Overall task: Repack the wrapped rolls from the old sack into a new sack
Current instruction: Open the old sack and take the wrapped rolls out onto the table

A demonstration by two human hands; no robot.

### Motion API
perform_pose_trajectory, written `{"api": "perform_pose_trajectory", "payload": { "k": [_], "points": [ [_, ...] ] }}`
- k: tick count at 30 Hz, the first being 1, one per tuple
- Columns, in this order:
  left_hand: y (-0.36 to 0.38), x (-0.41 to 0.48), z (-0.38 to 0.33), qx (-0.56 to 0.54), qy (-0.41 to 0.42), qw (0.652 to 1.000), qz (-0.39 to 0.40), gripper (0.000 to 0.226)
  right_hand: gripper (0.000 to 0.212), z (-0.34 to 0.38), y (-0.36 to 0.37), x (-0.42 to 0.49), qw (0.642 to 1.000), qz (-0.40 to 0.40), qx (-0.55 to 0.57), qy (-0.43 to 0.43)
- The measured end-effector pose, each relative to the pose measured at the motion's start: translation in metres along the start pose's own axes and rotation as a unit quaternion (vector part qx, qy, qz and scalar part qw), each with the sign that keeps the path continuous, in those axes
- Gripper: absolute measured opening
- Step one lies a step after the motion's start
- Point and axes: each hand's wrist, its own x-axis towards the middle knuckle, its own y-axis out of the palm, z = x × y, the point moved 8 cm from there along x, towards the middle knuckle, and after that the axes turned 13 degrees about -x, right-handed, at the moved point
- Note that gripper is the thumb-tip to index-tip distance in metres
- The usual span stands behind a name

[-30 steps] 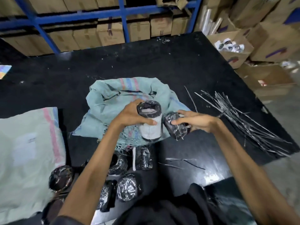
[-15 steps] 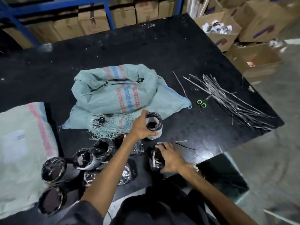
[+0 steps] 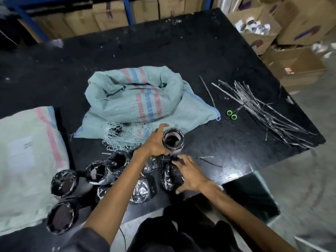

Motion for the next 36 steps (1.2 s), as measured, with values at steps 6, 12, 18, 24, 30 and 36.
{"api": "perform_pose_trajectory", "payload": {
  "k": [6, 12, 18, 24, 30, 36],
  "points": [
    [-0.082, -0.019, -0.024, 0.014, 0.049, 0.995, -0.081, 0.047, 0.022, -0.054, -0.124, 0.025, 0.997, 0.023, 0.066, 0.013],
    [-0.166, -0.006, -0.051, 0.06, 0.137, 0.951, -0.27, 0.035, 0.032, -0.055, -0.266, 0.089, 0.979, -0.146, 0.141, 0.007],
    [-0.185, 0.053, -0.022, 0.182, 0.0, 0.957, -0.227, 0.054, 0.043, -0.003, -0.291, 0.206, 0.987, -0.146, 0.029, -0.057],
    [-0.165, 0.081, 0.039, 0.191, -0.113, 0.964, -0.146, 0.074, 0.037, 0.003, -0.241, 0.287, 0.999, -0.017, 0.026, -0.024],
    [-0.145, 0.089, 0.046, 0.221, -0.18, 0.947, -0.149, 0.049, 0.025, -0.039, -0.235, 0.286, 0.976, -0.054, -0.157, 0.138],
    [-0.121, 0.103, 0.046, 0.404, -0.213, 0.886, -0.074, 0.129, 0.072, -0.074, -0.233, 0.255, 0.953, 0.043, -0.235, 0.184]
  ]
}}
